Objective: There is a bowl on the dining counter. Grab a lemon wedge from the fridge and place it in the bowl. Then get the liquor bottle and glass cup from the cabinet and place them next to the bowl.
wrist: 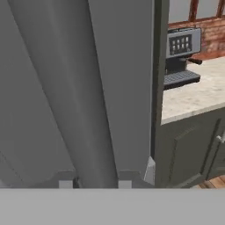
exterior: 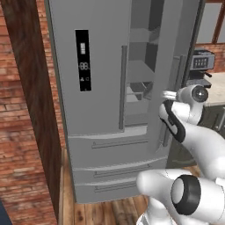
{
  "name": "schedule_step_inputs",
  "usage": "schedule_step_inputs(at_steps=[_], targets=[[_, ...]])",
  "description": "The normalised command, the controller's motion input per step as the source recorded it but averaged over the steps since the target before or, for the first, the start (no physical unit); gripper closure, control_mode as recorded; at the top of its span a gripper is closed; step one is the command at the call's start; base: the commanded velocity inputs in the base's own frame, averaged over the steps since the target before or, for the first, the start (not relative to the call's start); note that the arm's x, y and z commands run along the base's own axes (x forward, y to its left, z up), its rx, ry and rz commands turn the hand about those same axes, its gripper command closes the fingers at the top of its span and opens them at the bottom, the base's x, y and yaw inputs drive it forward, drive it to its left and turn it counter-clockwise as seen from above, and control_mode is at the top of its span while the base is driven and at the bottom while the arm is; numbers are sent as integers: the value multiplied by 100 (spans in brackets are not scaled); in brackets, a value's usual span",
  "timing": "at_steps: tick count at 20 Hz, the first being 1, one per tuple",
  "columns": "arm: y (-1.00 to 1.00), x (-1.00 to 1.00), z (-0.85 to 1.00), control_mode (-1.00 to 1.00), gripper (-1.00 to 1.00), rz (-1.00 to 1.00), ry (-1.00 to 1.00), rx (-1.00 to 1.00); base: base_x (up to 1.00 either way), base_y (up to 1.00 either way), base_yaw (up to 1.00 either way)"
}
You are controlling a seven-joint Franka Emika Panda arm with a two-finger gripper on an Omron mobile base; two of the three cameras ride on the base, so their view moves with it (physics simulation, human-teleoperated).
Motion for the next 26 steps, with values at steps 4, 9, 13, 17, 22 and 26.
schedule_step_inputs(at_steps=[4,9,13,17,22,26], targets=[[-95,-100,21,-100,-100,-7,0,9,0,0,0],[-16,-100,27,-100,-100,-1,0,8,0,0,0],[42,-100,32,-100,-100,0,0,5,0,0,0],[83,-91,32,-100,-100,0,0,0,0,0,0],[78,-11,33,-100,-100,0,0,0,0,0,0],[41,60,13,-100,-100,-1,-1,0,0,0,0]])
